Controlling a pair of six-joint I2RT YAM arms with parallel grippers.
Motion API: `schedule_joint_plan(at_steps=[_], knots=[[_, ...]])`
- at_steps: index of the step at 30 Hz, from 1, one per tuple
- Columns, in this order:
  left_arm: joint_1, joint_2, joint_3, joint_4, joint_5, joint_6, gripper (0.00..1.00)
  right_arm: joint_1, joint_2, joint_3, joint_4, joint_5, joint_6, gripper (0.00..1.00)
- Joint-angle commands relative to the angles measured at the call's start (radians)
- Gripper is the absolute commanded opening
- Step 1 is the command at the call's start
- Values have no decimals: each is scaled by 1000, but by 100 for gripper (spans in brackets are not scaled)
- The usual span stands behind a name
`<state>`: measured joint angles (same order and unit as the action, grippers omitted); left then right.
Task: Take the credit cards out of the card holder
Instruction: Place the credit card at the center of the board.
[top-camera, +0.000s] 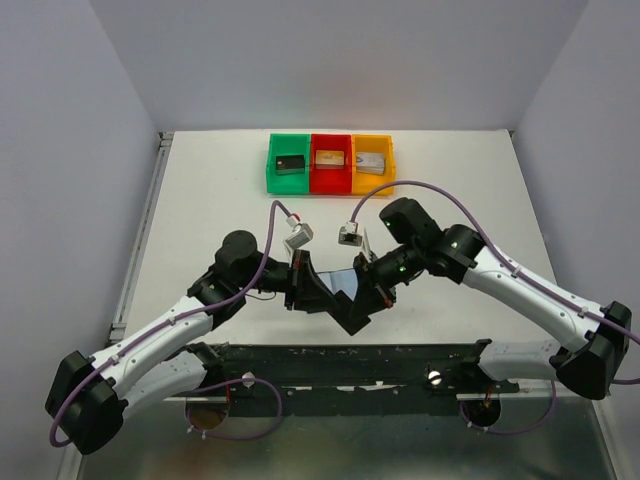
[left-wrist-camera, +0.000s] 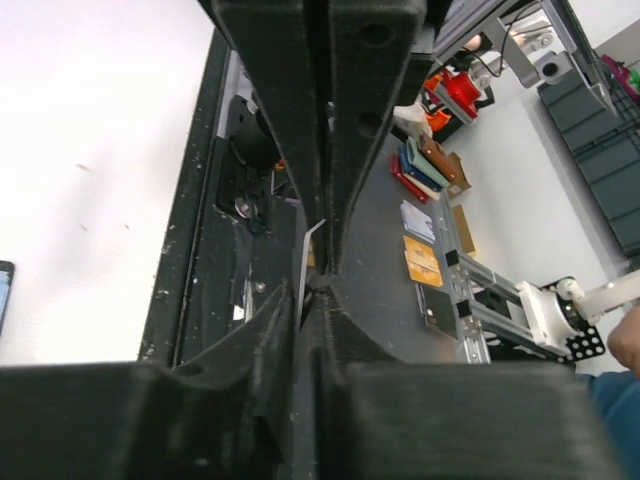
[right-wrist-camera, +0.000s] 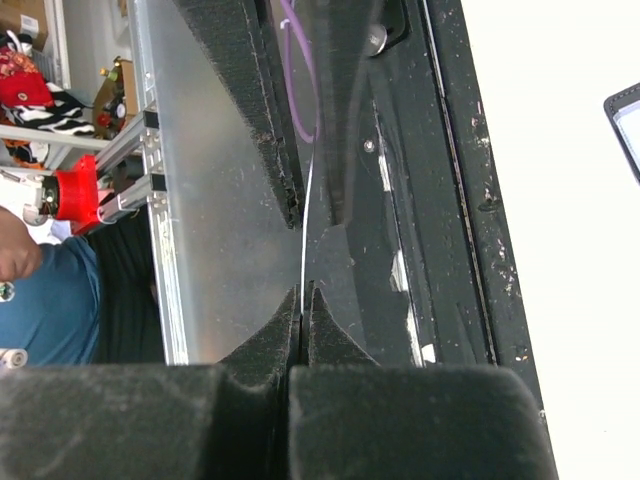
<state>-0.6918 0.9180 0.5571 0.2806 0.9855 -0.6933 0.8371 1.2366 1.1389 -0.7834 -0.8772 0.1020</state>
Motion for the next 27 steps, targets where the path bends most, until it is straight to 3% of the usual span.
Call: schedule_joint_plan(at_steps=[1,2,5,8,11,16,23,27], knots=[[-9,5,9,29,28,9,10,8,3,21,-33,-8,-18,1],[-11,7,6,34,27,6,4,8,0,21,-33,-9,-16,2],[-9,-10,-11,49,-5,2,0,10,-18,24,-13,67,17,41],[-3,-62,-42,46,-92,3,0,2,-84,16,50,200,103,56],[44,-113,-97,93,-180,-67,0,-18,-170,-17,146,329,191,61],[149,-209,-242,431,-350,-330,0,-23,-357,-232,474,490,372,68],[163,-205,-259,584,-358,-419,0,-21,-404,-438,832,469,565,70],[164,-166,-275,690,-343,-465,0,-23,-375,-461,929,462,614,69]])
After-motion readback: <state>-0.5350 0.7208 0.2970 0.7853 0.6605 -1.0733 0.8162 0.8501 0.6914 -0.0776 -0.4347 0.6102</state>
